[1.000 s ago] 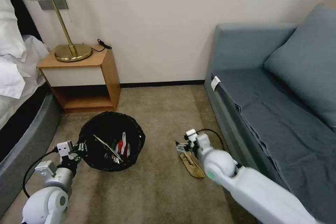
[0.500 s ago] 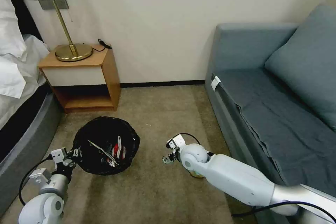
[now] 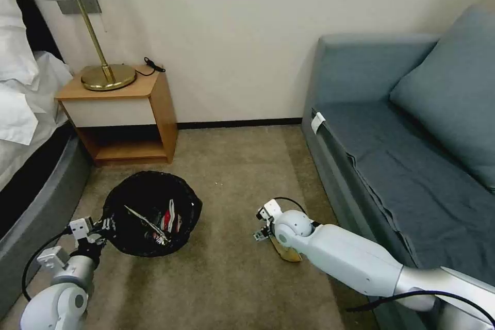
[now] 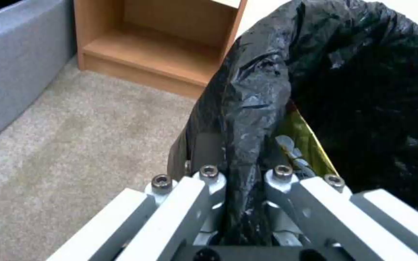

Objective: Pick up the trash bin, then pick up the garbage on the floor and place it into the trash bin.

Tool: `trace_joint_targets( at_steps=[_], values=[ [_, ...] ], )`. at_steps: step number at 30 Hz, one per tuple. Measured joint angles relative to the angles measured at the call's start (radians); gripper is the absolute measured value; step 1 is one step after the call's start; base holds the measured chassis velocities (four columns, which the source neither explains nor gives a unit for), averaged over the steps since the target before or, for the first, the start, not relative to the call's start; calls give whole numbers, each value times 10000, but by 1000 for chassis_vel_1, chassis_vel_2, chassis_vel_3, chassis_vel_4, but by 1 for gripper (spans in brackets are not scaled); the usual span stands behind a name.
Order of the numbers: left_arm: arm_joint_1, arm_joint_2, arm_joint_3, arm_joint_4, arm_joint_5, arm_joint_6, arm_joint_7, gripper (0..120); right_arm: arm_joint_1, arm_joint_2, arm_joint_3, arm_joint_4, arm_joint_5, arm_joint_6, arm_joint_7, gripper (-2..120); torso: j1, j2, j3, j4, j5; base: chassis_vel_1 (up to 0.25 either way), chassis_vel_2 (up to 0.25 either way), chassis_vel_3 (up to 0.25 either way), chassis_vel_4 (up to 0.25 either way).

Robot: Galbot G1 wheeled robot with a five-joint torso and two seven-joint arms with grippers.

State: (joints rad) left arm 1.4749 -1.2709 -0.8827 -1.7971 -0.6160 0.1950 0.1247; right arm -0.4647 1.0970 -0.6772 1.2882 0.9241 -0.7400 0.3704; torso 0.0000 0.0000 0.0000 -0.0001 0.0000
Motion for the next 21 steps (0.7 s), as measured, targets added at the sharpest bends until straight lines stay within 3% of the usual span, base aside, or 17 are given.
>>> trace_joint_targets(
  at_steps=[18,21],
  values=[
    [34,-66,-134,84,62,-57,29,4,-435,1234,227,-2624,-1739,203,-1022,100,0,0,0,1,0,0,0,0,0],
    [18,-66,-153,134,74,-58,33,4,-499,1313,331,-2838,-1769,360,-1098,93,0,0,0,2,0,0,0,0,0]
  ],
)
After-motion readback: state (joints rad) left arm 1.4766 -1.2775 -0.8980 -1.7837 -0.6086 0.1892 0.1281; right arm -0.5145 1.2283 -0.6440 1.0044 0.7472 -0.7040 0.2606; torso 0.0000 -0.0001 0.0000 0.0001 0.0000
